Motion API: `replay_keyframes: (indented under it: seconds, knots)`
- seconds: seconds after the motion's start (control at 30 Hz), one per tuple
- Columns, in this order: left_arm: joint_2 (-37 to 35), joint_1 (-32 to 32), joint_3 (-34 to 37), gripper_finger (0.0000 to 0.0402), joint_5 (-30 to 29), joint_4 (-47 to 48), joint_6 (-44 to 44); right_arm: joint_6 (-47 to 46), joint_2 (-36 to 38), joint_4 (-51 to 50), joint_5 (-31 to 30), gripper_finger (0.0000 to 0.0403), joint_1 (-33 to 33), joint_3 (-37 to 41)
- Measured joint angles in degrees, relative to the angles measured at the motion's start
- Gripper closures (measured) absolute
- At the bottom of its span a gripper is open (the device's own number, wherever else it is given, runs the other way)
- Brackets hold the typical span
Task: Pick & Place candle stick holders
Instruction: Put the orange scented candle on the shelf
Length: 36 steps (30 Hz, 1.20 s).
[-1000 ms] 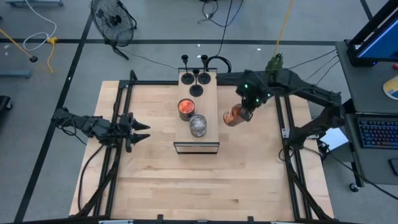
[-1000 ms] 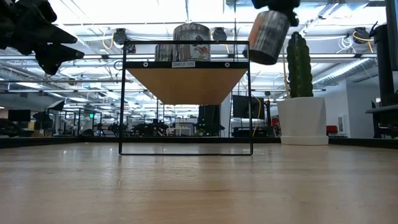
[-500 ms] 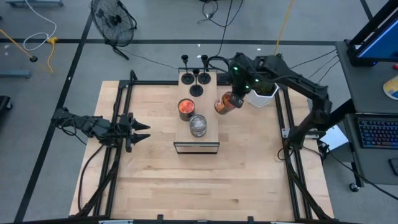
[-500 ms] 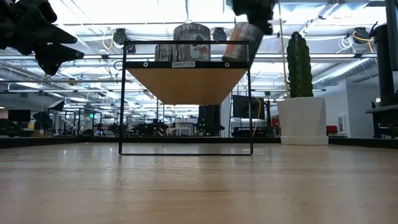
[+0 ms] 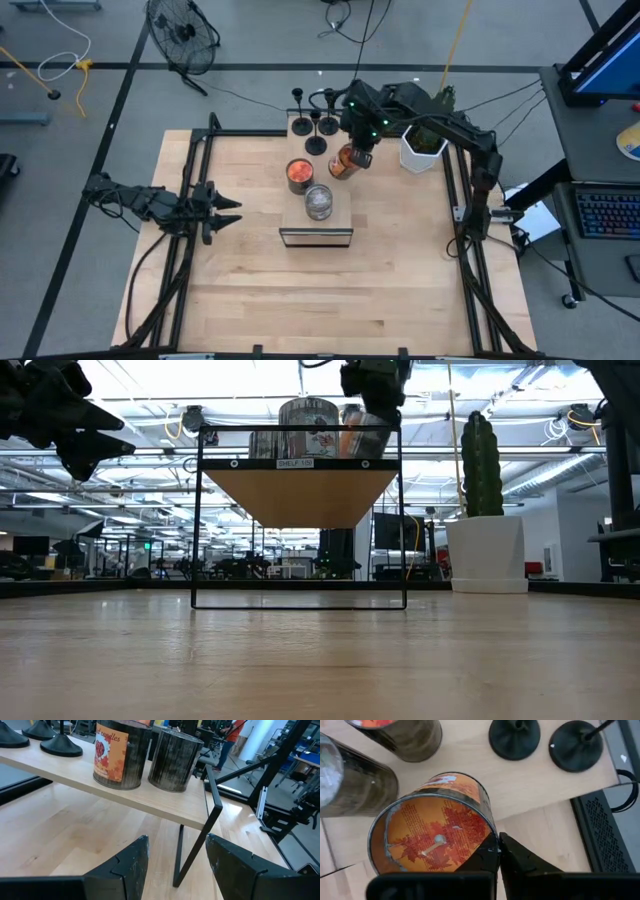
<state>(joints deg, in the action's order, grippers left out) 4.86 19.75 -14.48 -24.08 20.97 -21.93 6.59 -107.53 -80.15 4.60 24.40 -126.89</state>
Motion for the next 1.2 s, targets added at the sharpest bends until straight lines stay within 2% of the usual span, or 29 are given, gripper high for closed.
replay_keyframes:
  seconds: [1.2]
  knots:
    - [0.0, 0.0, 0.0, 0.0199, 0.0, 0.3, -0.5, 5.2, -5.0, 3.8, 1.5, 0.0403, -3.9, 0.0]
